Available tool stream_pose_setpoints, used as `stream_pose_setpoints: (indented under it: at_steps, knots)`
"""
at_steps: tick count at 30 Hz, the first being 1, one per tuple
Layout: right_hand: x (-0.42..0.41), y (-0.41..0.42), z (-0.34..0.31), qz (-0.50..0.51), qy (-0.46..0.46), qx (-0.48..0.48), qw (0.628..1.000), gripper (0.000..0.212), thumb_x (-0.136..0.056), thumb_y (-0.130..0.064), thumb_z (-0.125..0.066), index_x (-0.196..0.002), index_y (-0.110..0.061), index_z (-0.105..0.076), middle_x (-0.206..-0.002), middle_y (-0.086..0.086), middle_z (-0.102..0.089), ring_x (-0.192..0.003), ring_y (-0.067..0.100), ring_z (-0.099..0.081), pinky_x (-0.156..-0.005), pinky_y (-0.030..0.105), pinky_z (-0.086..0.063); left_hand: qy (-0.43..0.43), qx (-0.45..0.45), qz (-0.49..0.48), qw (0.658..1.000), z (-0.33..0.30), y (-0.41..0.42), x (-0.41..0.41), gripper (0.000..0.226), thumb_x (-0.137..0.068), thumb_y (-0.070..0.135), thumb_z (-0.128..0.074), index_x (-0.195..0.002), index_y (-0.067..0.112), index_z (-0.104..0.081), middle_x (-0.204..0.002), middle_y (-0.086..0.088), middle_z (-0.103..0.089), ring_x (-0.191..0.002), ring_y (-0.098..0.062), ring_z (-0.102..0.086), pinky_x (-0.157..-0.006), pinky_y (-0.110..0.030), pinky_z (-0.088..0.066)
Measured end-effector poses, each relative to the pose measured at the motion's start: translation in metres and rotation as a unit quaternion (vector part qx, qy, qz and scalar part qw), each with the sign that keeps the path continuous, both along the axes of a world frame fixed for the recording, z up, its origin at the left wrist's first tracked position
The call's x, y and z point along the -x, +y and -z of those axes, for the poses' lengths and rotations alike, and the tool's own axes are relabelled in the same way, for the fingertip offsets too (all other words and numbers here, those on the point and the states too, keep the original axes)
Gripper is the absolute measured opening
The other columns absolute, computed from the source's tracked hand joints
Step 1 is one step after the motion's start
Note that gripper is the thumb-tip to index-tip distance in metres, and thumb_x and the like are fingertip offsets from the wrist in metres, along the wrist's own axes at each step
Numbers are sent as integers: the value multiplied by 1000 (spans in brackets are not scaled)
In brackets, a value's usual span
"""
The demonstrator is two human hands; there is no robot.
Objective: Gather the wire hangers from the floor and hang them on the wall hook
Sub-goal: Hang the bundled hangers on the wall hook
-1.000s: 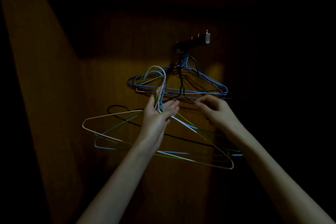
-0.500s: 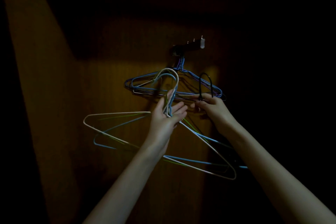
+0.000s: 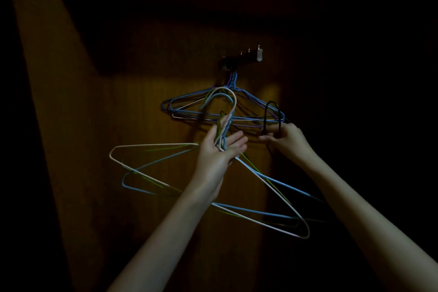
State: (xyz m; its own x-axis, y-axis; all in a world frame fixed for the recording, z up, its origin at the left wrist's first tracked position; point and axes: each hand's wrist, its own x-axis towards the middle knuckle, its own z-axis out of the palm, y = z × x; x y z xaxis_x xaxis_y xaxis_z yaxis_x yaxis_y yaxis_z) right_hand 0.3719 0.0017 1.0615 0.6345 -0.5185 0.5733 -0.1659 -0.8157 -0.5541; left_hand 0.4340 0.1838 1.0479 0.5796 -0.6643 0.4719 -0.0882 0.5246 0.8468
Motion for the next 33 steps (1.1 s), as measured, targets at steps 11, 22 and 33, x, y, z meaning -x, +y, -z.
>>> stream_pose_setpoints:
  at_steps: [11, 22, 33]
  knots:
    - [-6, 6, 1, -4, -7, 56, 998, 30, -67, -28, -79, -70, -4, -62, -91, 9, -57, -92, 20, -51, -80, 35, -42, 7, -19, -1, 1000, 3, 5, 2, 55, -85, -11, -53, -107, 40, -47, -123, -13, -60, -109, -20, -63, -103, -42, -42]
    - [-7, 34, -11, -107, -183, -102, 972, 21, -85, -10, -65, -71, -4, -50, -61, 3, -54, -44, -3, -56, -38, 13, -42, 6, -31, -7, 999, 4, -6, -3, 56, -85, -9, -55, -115, 38, -43, -119, -12, -63, -108, -18, -63, -104, -43, -41]
    - [-9, 24, -7, -139, -91, -79, 983, 21, -75, -35, -69, -76, -18, -58, -81, 17, -64, -70, 31, -67, -62, 52, -54, 20, -37, -12, 999, 3, -22, -10, 67, -85, -12, -54, -137, 25, -37, -126, -18, -58, -112, -20, -60, -93, -28, -48]
